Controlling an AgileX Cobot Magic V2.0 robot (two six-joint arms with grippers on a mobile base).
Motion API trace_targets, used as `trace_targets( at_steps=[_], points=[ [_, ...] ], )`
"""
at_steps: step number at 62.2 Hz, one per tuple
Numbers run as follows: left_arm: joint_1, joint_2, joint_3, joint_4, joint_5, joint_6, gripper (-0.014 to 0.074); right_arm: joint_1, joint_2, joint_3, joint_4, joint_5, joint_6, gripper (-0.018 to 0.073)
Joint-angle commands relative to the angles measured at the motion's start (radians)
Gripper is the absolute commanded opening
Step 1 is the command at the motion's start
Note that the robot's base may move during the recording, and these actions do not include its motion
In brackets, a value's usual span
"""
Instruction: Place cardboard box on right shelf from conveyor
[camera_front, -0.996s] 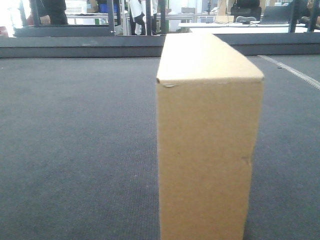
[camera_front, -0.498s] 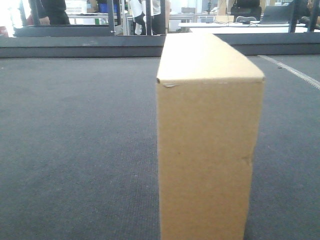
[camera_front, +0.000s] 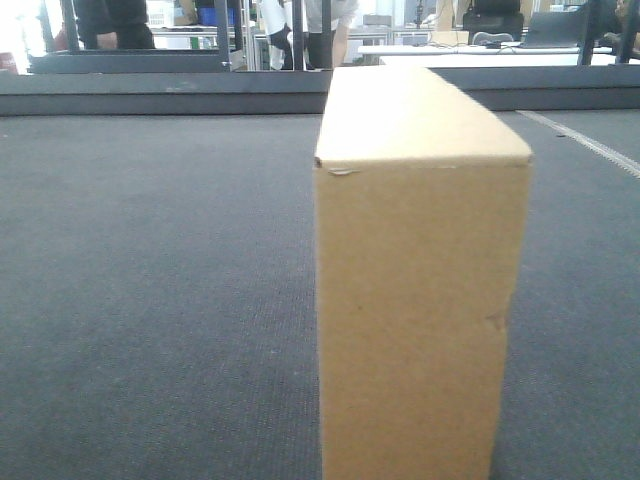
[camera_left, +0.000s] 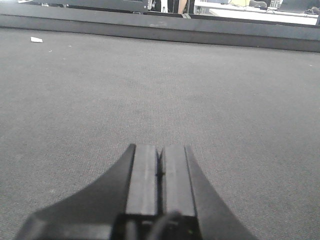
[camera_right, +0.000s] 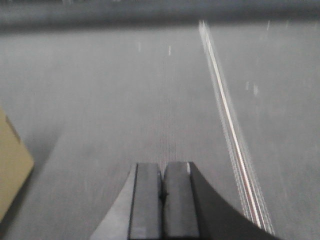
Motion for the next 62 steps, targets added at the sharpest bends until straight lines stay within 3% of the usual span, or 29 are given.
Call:
trace_targets(
  at_steps=[1, 10, 15, 25, 34, 40, 50, 62],
  points=[
    [-0.009, -0.006, -0.003, -0.003, -0.081, -0.001, -0.0119, 0.002, 0.108, -0.112, 0.032, 0.033, -0.054, 0.0028],
    [-0.009, -0.006, -0.003, -0.003, -0.081, -0.001, -0.0119, 0.002, 0.28, -0.206, 0.145, 0.054, -0.074, 0.0028],
    [-0.009, -0.006, -0.003, -0.003, -0.081, -0.001, -0.0119, 0.005, 0.371, -0.282, 0.162, 0.096, -0.074, 0.0028],
    [-0.009, -0.006, -0.003, -0.003, -0.081, -0.001, -0.0119, 0.084, 0.532, -0.451, 0.068, 0.228, -0.061, 0.0032],
    [-0.009, -0.006, -0.003, -0.003, -0.081, -0.001, -0.0119, 0.175, 0.632, -0.542, 0.006, 0.29, 0.053, 0.0051],
    [-0.009, -0.006, -0.003, -0.003, -0.081, -0.001, -0.0119, 0.253, 0.694, -0.591, -0.046, 0.335, 0.121, 0.0176],
    [-0.009, -0.006, -0.003, -0.003, -0.081, -0.001, -0.0119, 0.378, 0.785, -0.67, -0.124, 0.404, 0.28, 0.0628],
    [-0.009, -0.006, -0.003, -0.003, -0.081, -0.001, -0.0119, 0.495, 0.901, -0.83, -0.16, 0.522, 0.465, 0.0608]
  ],
)
